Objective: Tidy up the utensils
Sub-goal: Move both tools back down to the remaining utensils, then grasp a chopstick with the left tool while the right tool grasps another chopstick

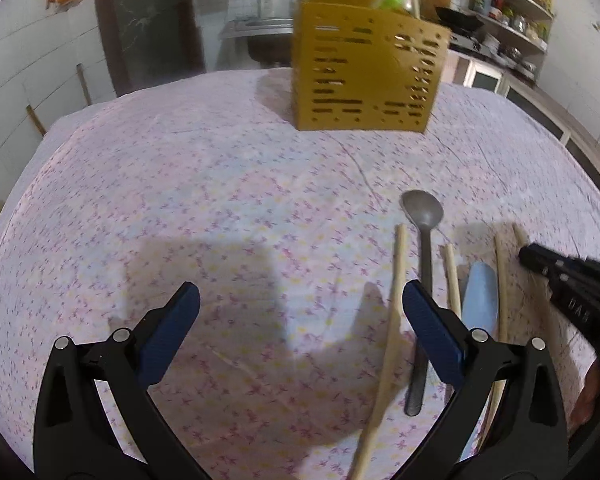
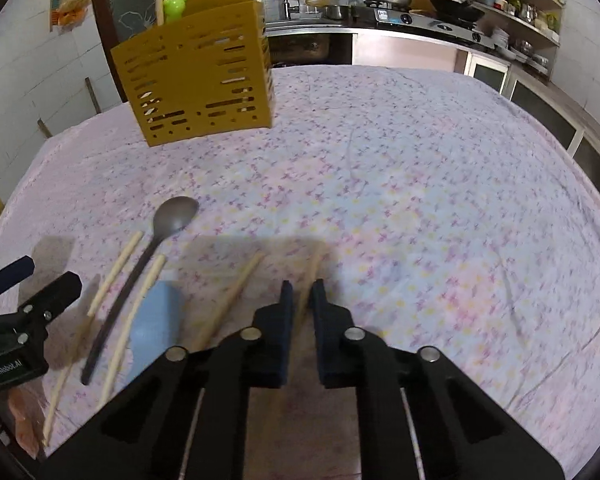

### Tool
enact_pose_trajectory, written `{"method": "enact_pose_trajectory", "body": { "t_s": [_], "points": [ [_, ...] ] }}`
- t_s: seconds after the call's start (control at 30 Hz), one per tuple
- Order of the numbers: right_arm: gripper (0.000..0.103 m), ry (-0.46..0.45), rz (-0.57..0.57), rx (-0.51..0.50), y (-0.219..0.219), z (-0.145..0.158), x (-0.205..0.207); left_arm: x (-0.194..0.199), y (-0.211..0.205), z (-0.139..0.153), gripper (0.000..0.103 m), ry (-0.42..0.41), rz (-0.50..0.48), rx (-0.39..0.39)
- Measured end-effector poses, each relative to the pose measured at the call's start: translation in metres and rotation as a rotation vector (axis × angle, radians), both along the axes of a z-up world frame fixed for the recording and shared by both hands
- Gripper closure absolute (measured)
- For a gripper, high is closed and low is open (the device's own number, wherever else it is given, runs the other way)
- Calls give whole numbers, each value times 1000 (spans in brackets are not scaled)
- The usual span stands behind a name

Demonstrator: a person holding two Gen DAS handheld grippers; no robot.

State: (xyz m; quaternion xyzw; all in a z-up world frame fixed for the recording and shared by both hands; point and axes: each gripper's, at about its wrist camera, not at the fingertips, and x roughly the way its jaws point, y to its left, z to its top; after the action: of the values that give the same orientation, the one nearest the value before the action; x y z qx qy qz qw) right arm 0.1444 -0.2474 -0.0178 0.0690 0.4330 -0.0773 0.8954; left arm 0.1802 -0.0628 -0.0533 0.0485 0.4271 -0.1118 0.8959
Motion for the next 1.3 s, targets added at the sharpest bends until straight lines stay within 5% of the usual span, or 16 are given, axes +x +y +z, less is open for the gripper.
{"method": "enact_pose_trajectory", "body": {
  "t_s": [0.4,0.6,0.67,0.87,1.3],
  "points": [
    [97,-27,11,39,-10,-4,-4,14,-29,-14,24,54,-73,63],
    [97,-26,7,50,-11,-4,-3,21,-42,-10,52,62,-93,70],
    [97,-23,6,49,-11,-3,-2,21,-50,-9,70,72,-103,76],
    [97,-2,20,22,-9,-2,4,28,-71,-8,93,92,-123,104],
    [97,-86,35,85,-16,13,-9,14,-36,-1,99,56,-13,-18]
  ]
}}
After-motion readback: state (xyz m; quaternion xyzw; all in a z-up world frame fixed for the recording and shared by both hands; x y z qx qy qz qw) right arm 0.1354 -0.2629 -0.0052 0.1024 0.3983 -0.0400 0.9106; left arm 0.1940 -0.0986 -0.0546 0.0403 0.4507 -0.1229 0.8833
